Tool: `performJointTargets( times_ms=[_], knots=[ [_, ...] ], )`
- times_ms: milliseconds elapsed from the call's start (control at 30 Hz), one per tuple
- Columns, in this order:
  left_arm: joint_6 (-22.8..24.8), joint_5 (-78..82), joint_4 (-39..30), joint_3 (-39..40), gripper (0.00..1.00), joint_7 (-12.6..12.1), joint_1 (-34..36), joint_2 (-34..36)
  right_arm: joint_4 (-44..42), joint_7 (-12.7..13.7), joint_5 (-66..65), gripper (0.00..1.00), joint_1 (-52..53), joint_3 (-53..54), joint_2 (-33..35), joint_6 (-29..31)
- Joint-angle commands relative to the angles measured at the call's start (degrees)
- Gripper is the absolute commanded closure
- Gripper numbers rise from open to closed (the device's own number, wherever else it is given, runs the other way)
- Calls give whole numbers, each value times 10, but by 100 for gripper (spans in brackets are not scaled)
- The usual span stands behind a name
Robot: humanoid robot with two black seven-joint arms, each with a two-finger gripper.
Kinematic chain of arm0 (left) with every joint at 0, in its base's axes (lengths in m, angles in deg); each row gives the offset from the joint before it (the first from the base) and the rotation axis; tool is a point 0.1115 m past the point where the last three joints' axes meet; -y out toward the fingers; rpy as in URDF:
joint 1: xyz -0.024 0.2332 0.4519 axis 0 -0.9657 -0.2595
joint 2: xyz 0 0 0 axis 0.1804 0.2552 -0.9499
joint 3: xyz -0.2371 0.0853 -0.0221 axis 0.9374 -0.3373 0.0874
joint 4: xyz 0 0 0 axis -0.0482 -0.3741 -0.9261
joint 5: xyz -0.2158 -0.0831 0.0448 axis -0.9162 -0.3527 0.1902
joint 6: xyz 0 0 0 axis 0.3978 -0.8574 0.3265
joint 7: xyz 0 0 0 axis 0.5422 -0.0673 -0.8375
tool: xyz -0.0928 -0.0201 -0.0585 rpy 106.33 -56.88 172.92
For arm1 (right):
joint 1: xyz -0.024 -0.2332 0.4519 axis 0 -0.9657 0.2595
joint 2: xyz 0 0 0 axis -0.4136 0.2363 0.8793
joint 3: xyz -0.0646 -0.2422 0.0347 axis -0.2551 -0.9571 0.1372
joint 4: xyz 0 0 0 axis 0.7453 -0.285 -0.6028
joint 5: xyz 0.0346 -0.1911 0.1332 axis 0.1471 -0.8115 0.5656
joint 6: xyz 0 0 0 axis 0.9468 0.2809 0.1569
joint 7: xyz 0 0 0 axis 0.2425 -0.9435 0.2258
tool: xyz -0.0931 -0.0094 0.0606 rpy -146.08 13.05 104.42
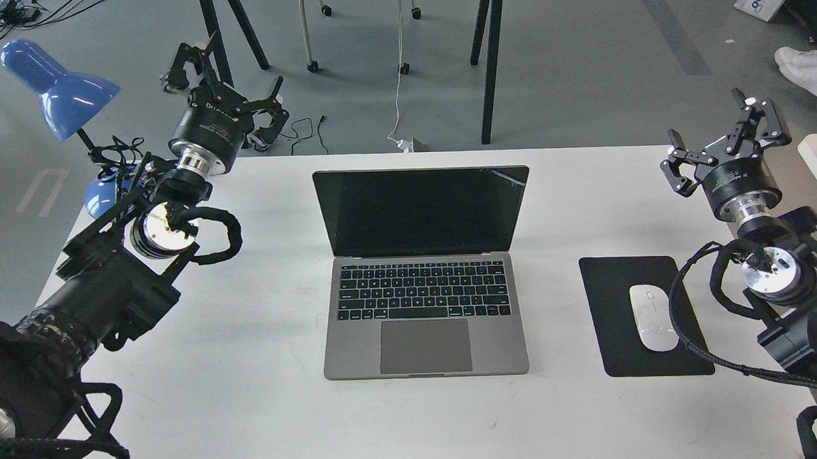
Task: Close notebook with right arm
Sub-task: 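Raise the right gripper and move it toward the laptop screen top, then reach the right gripper over the laptop screen's top edge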
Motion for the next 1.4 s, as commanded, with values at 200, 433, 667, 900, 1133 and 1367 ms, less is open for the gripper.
performJointTargets(
  times_ms=[200, 433, 667, 900, 1133, 1367],
  knots=[
    [4, 0, 0, 0, 0, 0, 0, 1, 0, -1, -2, 0, 24, -35, -5, -1],
    [4, 0, 0, 0, 0, 0, 0, 2, -1, -1, -3, 0, 97, -127, -19, -9],
    [4, 0, 0, 0, 0, 0, 0, 2, -1, 0, -4, 0, 156, -220, -67, -34],
    [4, 1, 0, -1, 0, 0, 0, 2, -5, 1, -4, 0, 173, -259, -110, -37],
    [4, 1, 0, -3, 0, 0, 0, 2, 3, 5, -5, 0, 170, -273, -121, -36],
    [4, 1, 0, -3, 0, 0, 0, 2, 42, 6, -4, 0, 160, -307, -107, -31]
  ],
)
